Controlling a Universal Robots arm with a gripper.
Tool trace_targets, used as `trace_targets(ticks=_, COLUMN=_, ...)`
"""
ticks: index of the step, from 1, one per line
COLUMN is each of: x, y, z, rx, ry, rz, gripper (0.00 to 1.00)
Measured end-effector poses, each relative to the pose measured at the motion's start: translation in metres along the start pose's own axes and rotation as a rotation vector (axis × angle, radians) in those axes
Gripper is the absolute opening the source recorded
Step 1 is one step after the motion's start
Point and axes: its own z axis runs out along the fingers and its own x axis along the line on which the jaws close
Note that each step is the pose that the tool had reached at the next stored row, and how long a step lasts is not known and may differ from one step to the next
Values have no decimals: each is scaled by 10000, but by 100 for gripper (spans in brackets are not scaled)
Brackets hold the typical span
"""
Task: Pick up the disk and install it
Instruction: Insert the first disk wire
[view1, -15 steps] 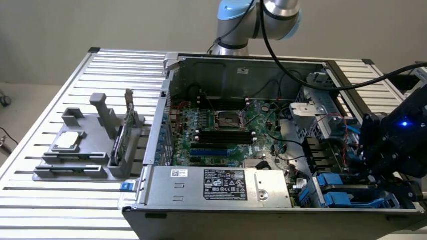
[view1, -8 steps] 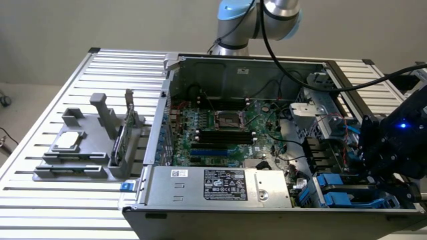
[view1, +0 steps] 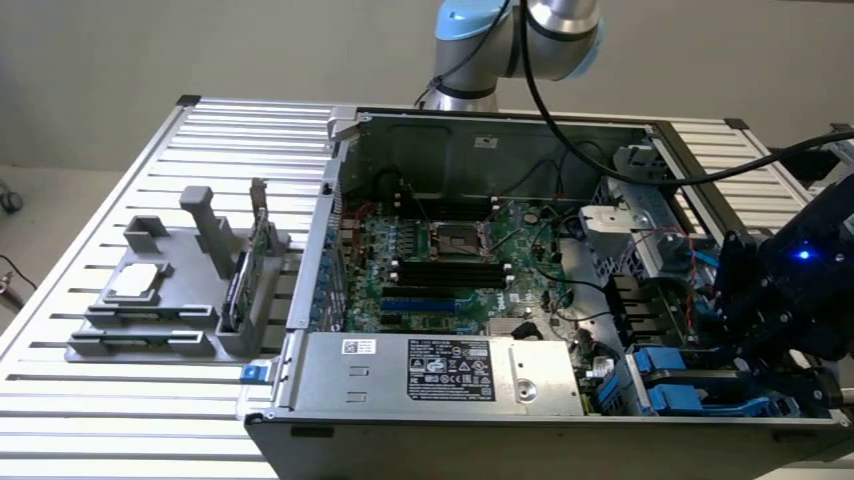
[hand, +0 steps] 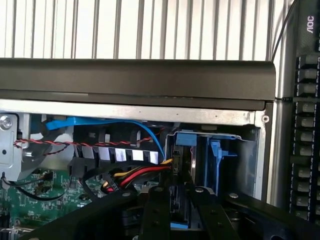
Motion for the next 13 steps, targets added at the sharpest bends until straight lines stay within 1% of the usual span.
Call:
trace_targets(ticks=1, x=1, y=2, z=-25, rx=15, ry=2, rz=3, gripper=25)
trace_targets(ticks=2, x=2, y=4, z=-52, rx=29, ry=2, rz=5, gripper=32)
trace_targets(ticks=6, x=2, y=13, z=-165, rx=81, ry=1, rz=11, gripper=32)
trace_targets(ticks=13, x=8, y=35, z=-431, rx=135, ry=3, rz=21, gripper=32)
